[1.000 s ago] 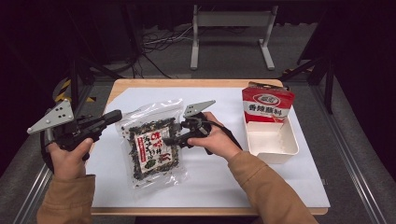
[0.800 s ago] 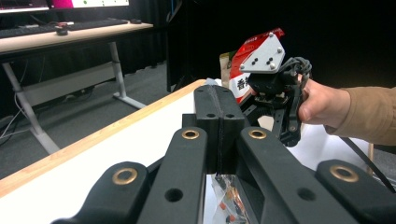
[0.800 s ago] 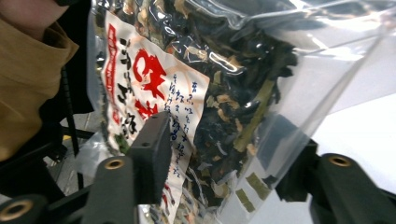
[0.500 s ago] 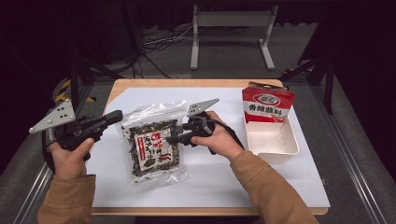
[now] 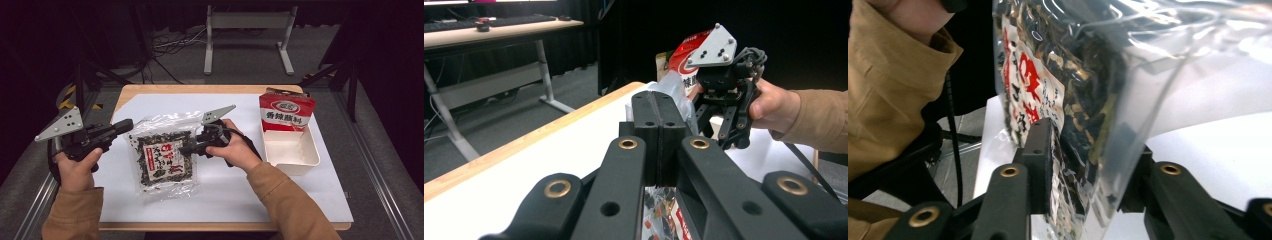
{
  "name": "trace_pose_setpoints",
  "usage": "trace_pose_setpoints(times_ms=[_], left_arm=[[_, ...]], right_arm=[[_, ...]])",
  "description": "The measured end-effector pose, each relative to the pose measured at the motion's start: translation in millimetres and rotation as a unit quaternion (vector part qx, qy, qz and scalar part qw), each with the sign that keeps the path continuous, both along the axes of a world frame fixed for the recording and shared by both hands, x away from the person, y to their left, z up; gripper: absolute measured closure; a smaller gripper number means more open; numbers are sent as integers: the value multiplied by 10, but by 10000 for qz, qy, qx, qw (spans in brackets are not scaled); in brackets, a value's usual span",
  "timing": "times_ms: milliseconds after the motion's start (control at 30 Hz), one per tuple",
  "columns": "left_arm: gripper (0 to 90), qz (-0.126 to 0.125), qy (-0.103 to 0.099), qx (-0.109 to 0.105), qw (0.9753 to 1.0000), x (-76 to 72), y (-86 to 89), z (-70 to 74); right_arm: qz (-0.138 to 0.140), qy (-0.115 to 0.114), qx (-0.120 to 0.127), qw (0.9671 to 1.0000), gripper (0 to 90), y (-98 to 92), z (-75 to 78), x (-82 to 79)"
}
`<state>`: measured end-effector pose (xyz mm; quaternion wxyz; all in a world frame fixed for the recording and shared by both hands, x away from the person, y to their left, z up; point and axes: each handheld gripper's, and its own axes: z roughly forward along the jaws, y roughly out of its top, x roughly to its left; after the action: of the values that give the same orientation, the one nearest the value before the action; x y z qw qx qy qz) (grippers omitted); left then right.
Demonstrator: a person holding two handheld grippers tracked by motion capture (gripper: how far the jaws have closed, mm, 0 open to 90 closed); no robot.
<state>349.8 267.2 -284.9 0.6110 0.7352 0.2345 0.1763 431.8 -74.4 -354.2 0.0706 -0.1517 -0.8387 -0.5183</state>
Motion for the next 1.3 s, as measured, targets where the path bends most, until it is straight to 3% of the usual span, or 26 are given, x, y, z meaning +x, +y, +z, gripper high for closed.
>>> trace_pose_setpoints(times_ms=[133, 200, 467, 500, 533, 667, 767, 833, 1067, 1300], left_arm=[[900, 36, 16, 4, 10000, 6, 10, -9], [900, 46, 12, -91, 9999, 2, 41, -3], [900, 21, -1, -204, 9998, -1, 66, 0], [824, 112, 43, -125, 9998, 6, 45, -4], [766, 183, 56, -25, 9998, 12, 18, -16], [675, 186, 120, 147, 9996, 46, -51, -52], [599, 172, 165, 140, 9996, 61, -73, -67], [481, 192, 201, 134, 9995, 86, -100, -94], [446, 331, 384, 371, 9980, 176, -139, -227], [369, 408, 594, 420, 9965, 265, -112, -378]], right_arm=[[221, -1, -33, 9997, 728, -14, 21, -11], [376, -128, -58, 9992, 746, -30, 55, -47], [464, -192, -27, 9987, 767, -140, 159, -143], [460, -206, -40, 9987, 767, -180, 184, -164], [430, -188, -63, 9989, 768, -218, 203, -180], [272, -227, -125, 9993, 769, -417, 283, -216], [119, -289, -156, 9994, 768, -591, 352, -248], [19, -350, -169, 9992, 769, -701, 400, -278], [-259, -537, -203, 9980, 768, -984, 524, -370], [-611, -804, -214, 9947, 768, -1268, 650, -488]])
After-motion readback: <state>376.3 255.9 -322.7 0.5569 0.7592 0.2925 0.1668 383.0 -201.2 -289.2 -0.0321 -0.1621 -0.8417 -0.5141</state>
